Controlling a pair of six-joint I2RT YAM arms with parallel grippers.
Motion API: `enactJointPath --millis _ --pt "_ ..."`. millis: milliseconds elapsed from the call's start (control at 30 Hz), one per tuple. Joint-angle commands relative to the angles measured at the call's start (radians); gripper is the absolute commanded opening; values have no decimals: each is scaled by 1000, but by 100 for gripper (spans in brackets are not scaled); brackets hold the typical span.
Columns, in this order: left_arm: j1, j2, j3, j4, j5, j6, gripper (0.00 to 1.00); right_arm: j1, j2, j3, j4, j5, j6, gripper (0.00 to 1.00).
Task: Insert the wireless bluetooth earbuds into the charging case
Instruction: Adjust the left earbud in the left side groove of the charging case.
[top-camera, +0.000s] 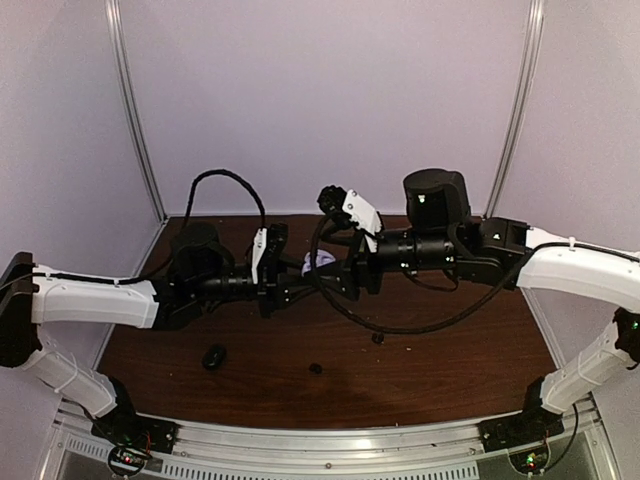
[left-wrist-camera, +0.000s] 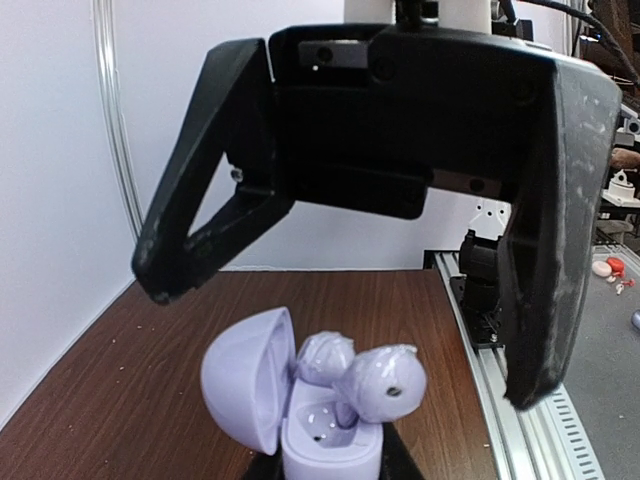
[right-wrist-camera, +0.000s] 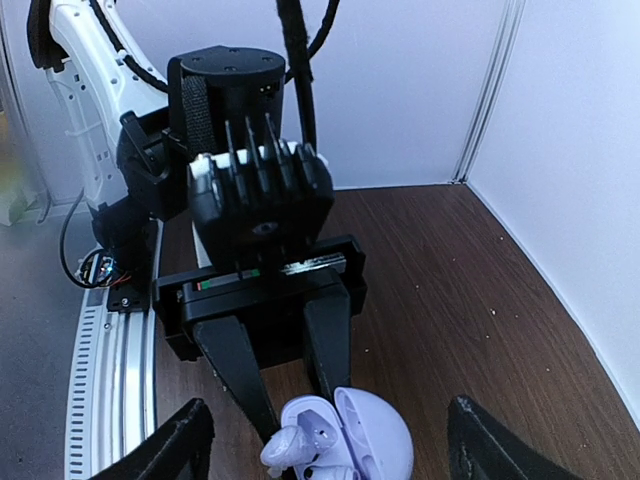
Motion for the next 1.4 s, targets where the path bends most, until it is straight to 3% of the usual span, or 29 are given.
enactJointPath --millis 0,1367 --pt "-6 10 41 32 22 6 0 -3 -38 13 -28 6 -15 80" --pt "-16 21 59 -5 17 75 0 -37 44 51 -21 125 48 72"
